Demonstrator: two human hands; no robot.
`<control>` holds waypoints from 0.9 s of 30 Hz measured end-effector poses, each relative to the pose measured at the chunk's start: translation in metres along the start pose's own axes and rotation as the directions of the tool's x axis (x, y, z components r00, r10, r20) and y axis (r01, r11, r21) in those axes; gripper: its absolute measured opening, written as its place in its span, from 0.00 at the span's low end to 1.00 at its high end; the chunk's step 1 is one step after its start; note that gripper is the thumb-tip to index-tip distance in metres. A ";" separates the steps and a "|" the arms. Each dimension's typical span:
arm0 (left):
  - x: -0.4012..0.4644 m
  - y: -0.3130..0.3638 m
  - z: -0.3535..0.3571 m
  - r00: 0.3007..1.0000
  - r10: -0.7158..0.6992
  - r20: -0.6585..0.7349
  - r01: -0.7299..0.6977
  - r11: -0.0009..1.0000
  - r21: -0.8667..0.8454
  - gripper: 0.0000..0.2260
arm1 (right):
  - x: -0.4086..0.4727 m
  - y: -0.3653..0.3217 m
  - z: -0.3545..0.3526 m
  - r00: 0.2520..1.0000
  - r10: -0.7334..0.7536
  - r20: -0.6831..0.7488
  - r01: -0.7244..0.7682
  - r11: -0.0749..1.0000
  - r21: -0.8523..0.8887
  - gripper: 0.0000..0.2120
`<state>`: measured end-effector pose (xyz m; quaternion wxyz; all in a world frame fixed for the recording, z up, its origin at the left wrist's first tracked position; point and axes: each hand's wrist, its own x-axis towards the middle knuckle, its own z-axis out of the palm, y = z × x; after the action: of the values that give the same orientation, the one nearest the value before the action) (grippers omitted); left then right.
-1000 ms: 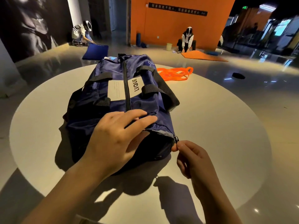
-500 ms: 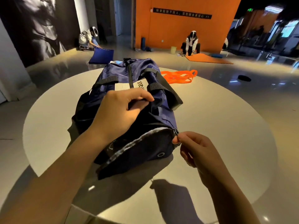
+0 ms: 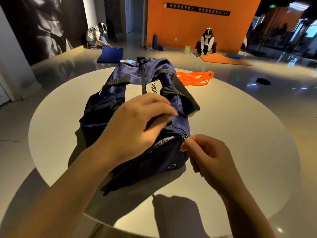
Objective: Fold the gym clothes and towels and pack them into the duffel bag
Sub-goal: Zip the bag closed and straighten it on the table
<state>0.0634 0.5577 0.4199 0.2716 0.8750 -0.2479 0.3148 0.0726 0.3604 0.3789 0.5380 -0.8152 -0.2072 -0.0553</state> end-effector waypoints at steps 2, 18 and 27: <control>-0.005 0.008 0.003 0.981 0.118 0.157 -0.141 0.980 0.142 0.14 | -0.006 0.004 -0.003 0.996 -0.085 -0.032 0.080 0.985 -0.150 0.16; -0.022 0.007 0.029 0.951 0.310 0.006 -0.297 0.907 0.299 0.04 | 0.008 0.040 0.016 0.942 -0.319 -0.103 0.269 0.902 -0.336 0.12; -0.072 -0.007 0.004 0.963 0.191 -0.191 -0.121 0.937 0.326 0.08 | 0.006 0.053 0.024 0.904 -0.365 -0.223 0.256 0.879 -0.401 0.12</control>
<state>0.0210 0.5793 0.3659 0.1299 0.8441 -0.2326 0.4654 0.0958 0.3665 0.3258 0.3868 -0.8385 -0.2411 -0.2987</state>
